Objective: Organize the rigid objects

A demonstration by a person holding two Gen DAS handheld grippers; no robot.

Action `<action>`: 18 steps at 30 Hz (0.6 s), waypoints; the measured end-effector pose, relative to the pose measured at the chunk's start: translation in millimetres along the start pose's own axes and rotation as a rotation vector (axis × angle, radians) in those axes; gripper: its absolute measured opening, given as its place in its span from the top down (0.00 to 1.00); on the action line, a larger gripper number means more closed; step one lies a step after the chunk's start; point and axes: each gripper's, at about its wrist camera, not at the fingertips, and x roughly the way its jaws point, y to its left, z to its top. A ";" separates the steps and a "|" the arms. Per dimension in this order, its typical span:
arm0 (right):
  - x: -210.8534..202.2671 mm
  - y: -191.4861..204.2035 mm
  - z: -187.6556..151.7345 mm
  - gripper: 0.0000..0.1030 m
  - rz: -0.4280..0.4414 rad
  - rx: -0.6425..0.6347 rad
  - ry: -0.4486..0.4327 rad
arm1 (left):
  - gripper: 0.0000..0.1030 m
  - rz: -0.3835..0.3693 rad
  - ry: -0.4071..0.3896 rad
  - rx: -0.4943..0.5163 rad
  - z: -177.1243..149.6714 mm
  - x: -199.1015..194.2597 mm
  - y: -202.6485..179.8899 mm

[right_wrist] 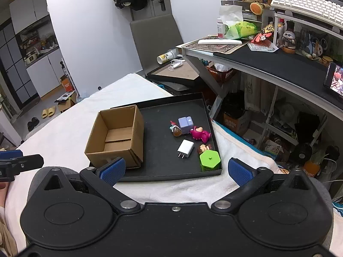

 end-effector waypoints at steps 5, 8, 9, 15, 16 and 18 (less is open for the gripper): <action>4.8 0.3 2.9 0.00 -0.011 0.004 0.001 | 0.06 0.004 0.002 -0.005 4.7 4.7 5.3; 8.9 -0.7 5.6 0.00 -0.016 0.008 0.001 | 0.06 0.006 0.002 -0.010 9.6 8.3 8.4; 10.7 -1.0 6.9 0.00 -0.018 0.008 0.002 | 0.06 0.007 0.002 -0.010 10.6 10.0 9.3; 22.3 -0.2 11.9 0.00 -0.023 0.001 0.017 | 0.06 0.013 0.017 -0.017 19.0 23.9 14.9; 24.6 -0.2 12.9 0.00 -0.024 -0.001 0.019 | 0.06 0.013 0.021 -0.018 20.2 27.0 16.2; 29.5 -0.3 14.6 0.00 -0.030 0.001 0.023 | 0.06 0.014 0.031 -0.019 22.4 32.8 17.6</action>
